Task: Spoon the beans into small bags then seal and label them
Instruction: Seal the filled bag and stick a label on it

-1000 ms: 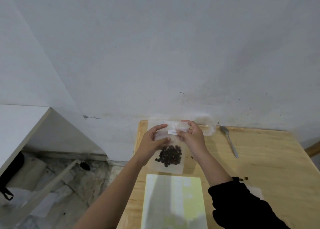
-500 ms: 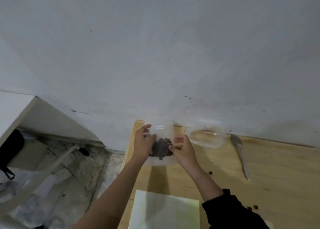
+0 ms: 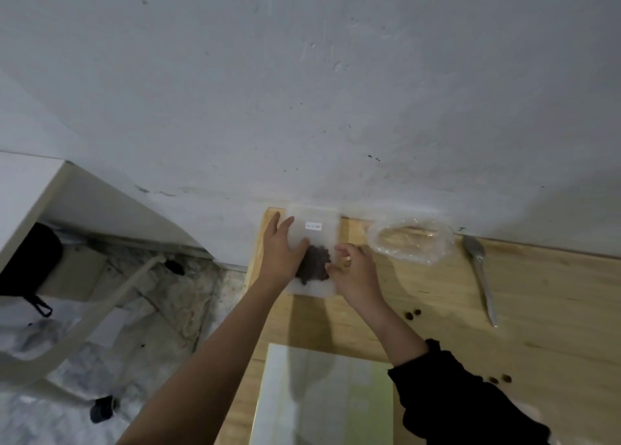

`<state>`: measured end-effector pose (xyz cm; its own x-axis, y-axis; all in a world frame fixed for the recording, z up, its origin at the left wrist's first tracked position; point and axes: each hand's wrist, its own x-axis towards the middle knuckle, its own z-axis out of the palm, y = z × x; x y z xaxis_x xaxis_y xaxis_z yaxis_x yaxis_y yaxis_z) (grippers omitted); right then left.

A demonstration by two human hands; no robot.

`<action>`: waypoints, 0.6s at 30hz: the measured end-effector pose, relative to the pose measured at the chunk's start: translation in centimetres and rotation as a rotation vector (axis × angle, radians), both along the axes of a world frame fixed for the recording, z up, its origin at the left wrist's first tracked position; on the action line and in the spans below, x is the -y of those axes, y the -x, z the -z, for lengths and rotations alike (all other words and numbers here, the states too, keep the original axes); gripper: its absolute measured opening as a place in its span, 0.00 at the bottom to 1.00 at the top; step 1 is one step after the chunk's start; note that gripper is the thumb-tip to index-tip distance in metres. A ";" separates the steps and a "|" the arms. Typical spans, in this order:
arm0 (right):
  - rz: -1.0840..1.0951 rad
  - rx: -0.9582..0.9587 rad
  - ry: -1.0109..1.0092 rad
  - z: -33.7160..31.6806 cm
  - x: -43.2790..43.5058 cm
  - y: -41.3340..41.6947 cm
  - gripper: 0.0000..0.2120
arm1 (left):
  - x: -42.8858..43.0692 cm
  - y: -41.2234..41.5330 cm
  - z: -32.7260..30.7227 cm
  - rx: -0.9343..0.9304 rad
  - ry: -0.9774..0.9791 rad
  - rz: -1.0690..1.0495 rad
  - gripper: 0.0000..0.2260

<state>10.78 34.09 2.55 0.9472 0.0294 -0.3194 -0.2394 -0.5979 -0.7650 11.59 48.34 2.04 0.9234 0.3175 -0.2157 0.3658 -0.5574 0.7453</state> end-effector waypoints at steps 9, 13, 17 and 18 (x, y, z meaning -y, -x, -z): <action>0.186 0.140 -0.025 -4.8 5.3 4.3 0.15 | 4.9 3.7 -5.0 0.283 0.065 0.087 0.20; 0.395 0.131 0.030 -4.5 10.5 9.6 0.13 | 9.9 7.5 -4.5 0.268 0.085 0.326 0.17; 0.595 0.031 0.087 -3.4 15.8 15.9 0.12 | 14.5 12.9 -2.8 0.168 0.178 0.513 0.16; 0.639 -0.003 0.113 -2.9 17.0 17.4 0.13 | 15.5 14.3 -2.3 0.117 0.192 0.550 0.17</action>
<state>-6.67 17.08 5.44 0.7659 -0.5739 -0.2898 -0.5766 -0.4137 -0.7046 -2.70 32.84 4.38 0.9625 -0.2486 -0.1089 -0.0291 -0.4932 0.8694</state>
